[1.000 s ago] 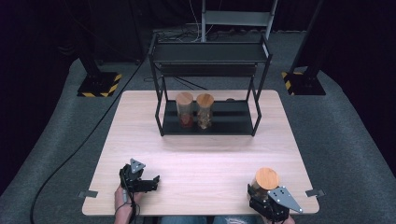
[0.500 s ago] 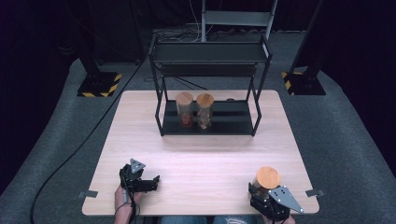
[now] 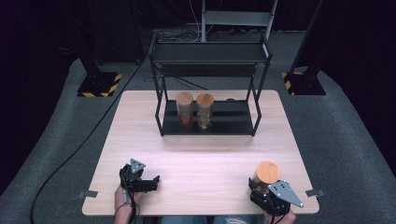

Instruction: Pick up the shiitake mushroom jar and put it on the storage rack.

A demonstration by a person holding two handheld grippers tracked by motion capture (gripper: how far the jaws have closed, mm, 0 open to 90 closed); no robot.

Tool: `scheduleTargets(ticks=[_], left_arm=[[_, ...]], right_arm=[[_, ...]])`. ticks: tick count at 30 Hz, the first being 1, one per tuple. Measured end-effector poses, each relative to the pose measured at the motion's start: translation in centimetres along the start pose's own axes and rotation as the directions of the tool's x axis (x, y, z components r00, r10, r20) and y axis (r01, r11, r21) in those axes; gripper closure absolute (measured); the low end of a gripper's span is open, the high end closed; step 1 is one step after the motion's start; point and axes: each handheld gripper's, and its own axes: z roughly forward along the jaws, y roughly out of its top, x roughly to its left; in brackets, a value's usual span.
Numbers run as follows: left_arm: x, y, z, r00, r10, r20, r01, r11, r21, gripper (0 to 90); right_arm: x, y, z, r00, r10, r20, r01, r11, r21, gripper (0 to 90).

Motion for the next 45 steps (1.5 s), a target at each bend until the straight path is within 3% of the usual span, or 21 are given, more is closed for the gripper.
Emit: scheduleTargets(ticks=[45], left_arm=[[0.0,0.0,0.0,1.0,-0.002,0.0,0.002,1.0,0.001,0.2]], right_arm=[[0.3,3.7,3.1,0.998,-0.038,-0.051,0.036,0.999,-0.035,24.4]])
